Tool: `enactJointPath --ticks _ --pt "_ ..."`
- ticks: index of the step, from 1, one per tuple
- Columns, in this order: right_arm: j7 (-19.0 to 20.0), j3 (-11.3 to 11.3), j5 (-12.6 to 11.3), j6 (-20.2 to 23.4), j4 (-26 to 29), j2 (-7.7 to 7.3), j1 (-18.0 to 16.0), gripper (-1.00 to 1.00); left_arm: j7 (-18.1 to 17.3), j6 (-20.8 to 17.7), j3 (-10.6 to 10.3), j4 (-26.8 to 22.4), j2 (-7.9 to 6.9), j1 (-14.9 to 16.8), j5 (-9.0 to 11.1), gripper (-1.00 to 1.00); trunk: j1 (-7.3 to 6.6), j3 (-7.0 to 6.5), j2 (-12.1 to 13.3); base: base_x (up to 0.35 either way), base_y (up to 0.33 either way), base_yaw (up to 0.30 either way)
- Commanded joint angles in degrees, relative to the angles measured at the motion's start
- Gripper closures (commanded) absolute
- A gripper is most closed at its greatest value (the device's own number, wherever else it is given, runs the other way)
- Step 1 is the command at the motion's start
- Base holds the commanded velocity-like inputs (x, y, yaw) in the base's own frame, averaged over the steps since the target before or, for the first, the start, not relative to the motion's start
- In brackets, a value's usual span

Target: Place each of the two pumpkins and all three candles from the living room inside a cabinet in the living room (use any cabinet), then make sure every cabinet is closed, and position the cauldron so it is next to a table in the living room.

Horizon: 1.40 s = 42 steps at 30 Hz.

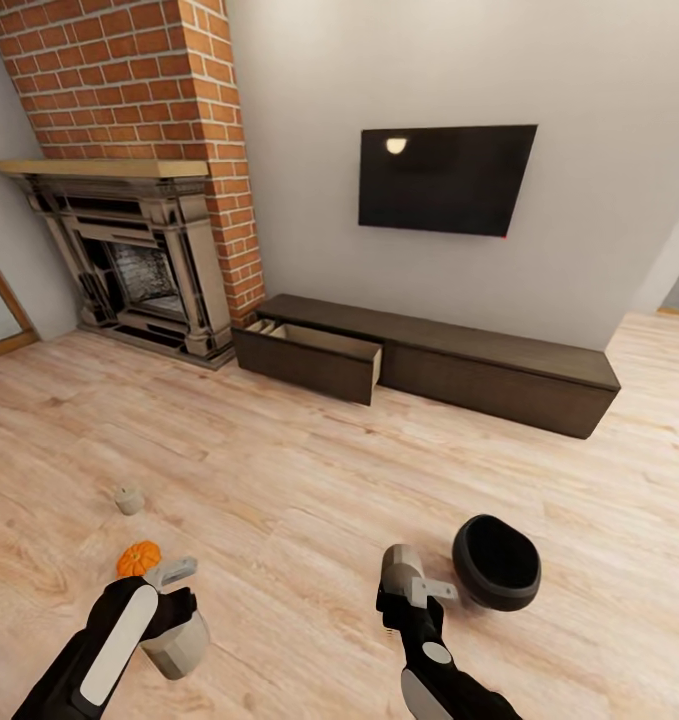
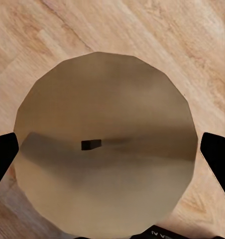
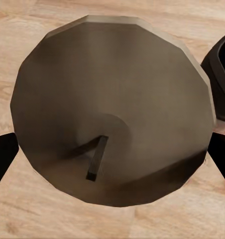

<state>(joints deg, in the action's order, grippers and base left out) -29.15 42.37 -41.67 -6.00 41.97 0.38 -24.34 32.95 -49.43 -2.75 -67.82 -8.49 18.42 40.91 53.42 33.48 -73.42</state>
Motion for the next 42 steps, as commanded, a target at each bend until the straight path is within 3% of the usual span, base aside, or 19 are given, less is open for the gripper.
enactJointPath --ticks 1,28,42 --pt "-0.3 0.3 -0.4 -0.5 0.0 -0.03 -0.1 1.0 0.6 -0.1 -0.2 0.0 -0.05 0.0 0.5 1.0 0.03 0.05 0.0 0.333 0.0 0.0" --pt "-0.1 0.3 -0.4 -0.6 0.0 -0.03 -0.1 1.0 0.5 -0.1 -0.2 0.0 -0.12 0.0 0.5 1.0 0.03 0.05 0.0 0.333 0.0 0.001" --pt "0.0 0.3 -0.4 -0.6 0.0 -0.03 -0.1 1.0 0.5 -0.1 -0.2 0.0 -0.1 0.0 0.5 1.0 0.03 0.05 0.0 0.316 0.0 0.104"
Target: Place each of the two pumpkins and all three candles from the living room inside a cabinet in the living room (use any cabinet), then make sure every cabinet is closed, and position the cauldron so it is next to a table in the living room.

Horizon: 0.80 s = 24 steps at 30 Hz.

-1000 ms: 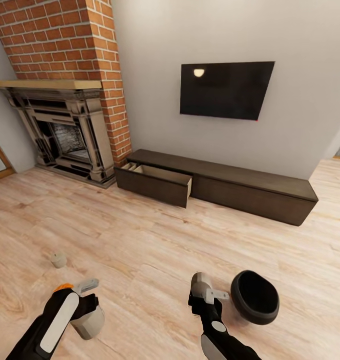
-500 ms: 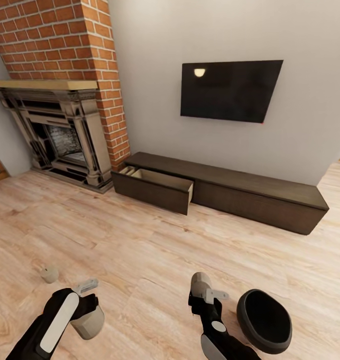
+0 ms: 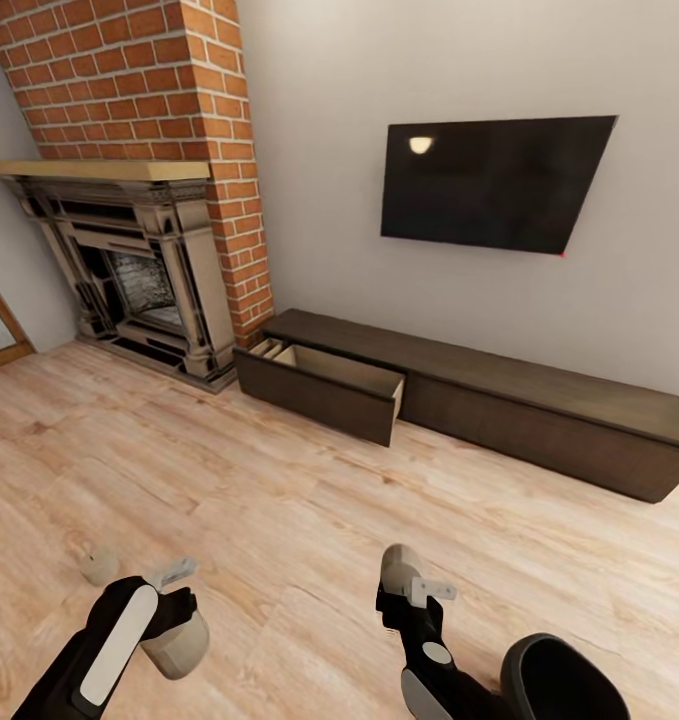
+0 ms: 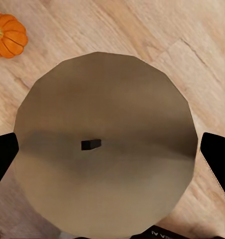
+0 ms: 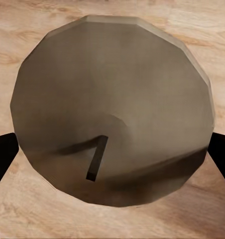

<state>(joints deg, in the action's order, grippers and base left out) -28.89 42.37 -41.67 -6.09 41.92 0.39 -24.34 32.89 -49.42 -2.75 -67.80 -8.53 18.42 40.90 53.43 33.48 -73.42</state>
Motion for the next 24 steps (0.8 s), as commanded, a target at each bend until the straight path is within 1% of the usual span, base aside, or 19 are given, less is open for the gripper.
enactJointPath --ticks 1,24 --pt "-0.3 0.3 -0.4 -0.5 0.0 -0.03 -0.1 1.0 0.6 -0.1 -0.2 -0.1 -0.07 0.0 0.5 1.0 0.03 0.05 0.0 0.306 0.0 0.002" --pt "-0.3 0.3 -0.5 -0.5 0.0 -0.03 -0.1 1.0 0.5 -0.1 -0.2 -0.1 -0.03 0.0 0.5 1.0 0.03 0.05 0.0 0.3 0.0 0.0"
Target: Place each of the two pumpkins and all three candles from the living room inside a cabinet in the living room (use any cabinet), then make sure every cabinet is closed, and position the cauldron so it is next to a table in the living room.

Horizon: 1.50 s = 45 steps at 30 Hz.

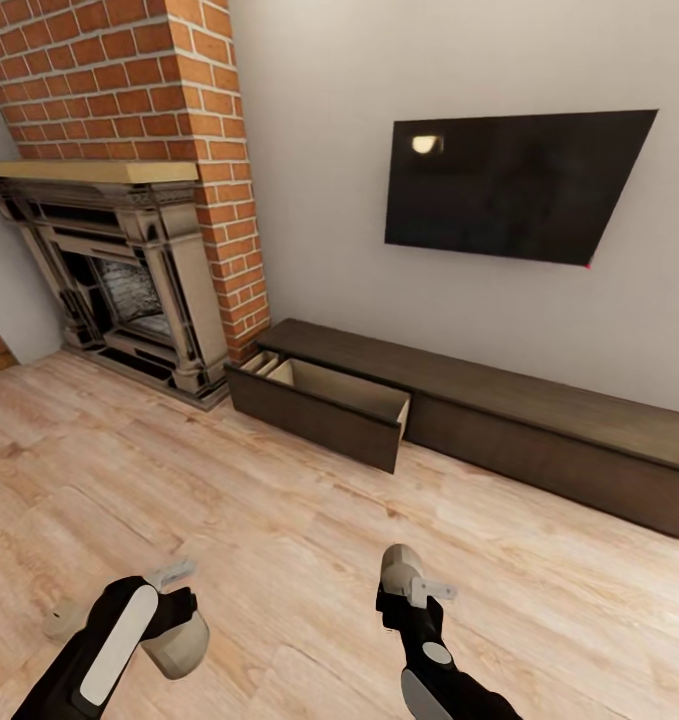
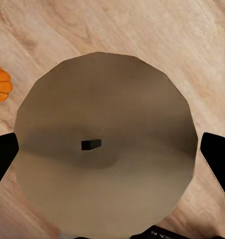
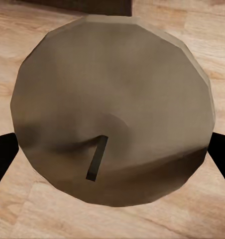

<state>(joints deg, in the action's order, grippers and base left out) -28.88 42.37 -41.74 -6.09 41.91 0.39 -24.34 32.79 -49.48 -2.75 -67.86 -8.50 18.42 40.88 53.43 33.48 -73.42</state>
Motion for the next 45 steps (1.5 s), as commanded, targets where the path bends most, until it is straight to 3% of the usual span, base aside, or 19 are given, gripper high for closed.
enactJointPath --ticks 1,45 --pt "-0.3 0.3 -0.4 -0.5 0.0 -0.03 -0.1 1.0 0.6 -0.1 -0.2 -0.1 -0.09 0.0 0.5 1.0 0.03 0.05 0.0 0.287 0.0 0.0" --pt "-0.3 0.3 -0.4 -0.5 0.0 -0.03 -0.1 1.0 0.5 -0.1 -0.2 -0.1 -0.2 0.0 0.5 1.0 0.03 0.05 0.0 0.278 0.0 0.0"
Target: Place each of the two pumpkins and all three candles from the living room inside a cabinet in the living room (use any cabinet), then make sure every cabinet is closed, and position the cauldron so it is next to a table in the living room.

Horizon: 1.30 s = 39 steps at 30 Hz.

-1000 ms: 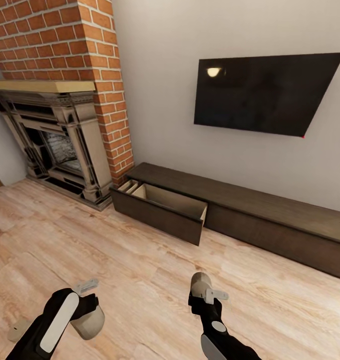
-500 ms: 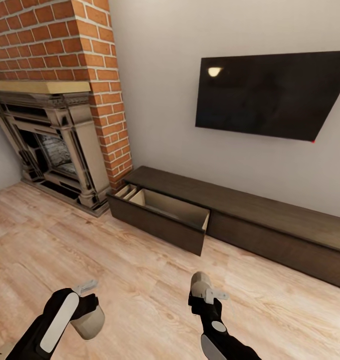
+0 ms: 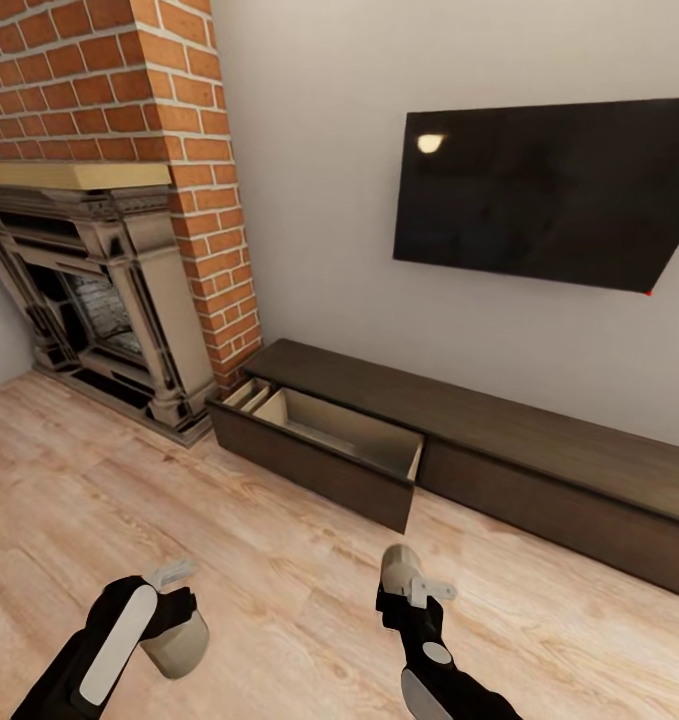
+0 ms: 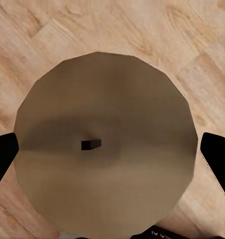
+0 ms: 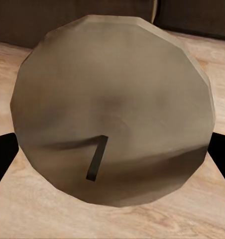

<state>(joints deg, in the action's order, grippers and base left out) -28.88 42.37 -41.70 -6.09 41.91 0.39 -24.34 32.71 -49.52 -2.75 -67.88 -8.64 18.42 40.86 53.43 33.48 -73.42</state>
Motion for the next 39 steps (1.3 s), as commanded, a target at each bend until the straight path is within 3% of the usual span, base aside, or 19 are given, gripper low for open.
enactJointPath --ticks 1,39 --pt "-0.3 0.3 -0.4 -0.5 0.0 -0.03 -0.1 1.0 0.6 -0.1 -0.2 -0.1 -0.06 0.0 0.5 1.0 0.03 0.05 0.0 0.262 0.0 0.0" --pt "-0.3 0.3 -0.4 -0.6 0.0 -0.03 -0.1 1.0 0.6 -0.1 0.0 -0.1 -0.33 0.0 0.5 1.0 0.03 0.05 0.0 0.225 0.05 0.0"
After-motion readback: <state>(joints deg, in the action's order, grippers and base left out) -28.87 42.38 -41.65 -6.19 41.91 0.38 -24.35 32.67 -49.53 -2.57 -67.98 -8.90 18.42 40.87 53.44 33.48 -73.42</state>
